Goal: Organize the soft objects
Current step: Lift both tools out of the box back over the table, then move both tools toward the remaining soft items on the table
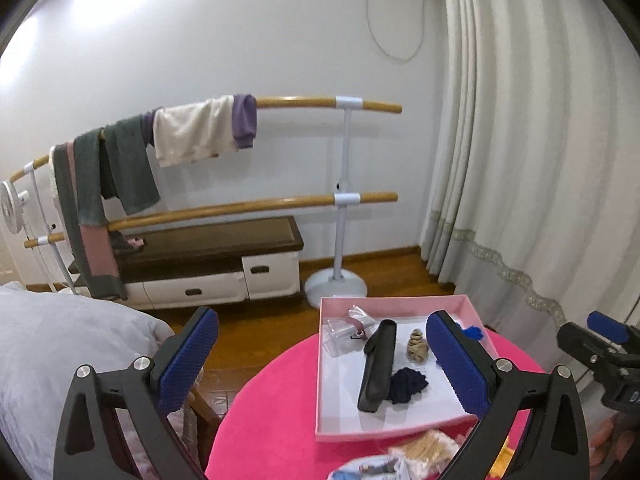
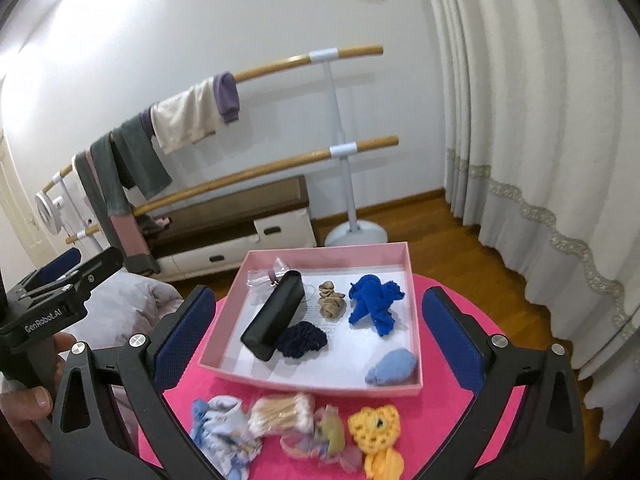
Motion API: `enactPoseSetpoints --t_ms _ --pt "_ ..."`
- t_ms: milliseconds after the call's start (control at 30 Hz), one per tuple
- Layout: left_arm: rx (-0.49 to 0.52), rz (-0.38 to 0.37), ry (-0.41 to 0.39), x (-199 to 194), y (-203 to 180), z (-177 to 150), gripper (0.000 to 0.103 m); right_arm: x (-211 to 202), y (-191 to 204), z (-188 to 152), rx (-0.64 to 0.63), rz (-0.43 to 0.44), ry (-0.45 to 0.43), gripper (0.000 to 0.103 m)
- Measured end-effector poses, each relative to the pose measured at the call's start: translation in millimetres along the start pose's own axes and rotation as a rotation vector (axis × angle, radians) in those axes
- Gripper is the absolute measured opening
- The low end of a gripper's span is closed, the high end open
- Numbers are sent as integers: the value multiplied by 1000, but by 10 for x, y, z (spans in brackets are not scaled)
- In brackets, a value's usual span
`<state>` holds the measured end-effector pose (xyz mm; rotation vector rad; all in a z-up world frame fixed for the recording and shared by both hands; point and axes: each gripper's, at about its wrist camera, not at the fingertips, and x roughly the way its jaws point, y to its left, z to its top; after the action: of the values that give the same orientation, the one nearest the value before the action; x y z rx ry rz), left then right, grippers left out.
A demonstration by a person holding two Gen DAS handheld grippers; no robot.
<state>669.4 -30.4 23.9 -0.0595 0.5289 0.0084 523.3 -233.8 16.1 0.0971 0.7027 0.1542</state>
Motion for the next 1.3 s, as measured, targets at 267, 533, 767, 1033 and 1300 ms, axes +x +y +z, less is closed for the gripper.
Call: enactPoseSetpoints --t_ms 267,533,767,1033,1300 --pt "1 -6 -63 -1009 90 -644 103 -640 145 -270 -13 8 -83 103" --pt "11 0 -97 -1841 87 -1121 103 -1075 271 -613 -14 -22 -124 103" --pt "11 8 -113 -2399 76 -1485 103 -1336 314 -851 -21 -52 -140 103" --pt "-13 -15 -79 -2710 100 -1770 103 -1496 353 -1105 -32 -73 -133 103" --pt "-46 -2 -85 -2866 189 -1702 103 -1555 487 -1196 -73 -71 -133 103"
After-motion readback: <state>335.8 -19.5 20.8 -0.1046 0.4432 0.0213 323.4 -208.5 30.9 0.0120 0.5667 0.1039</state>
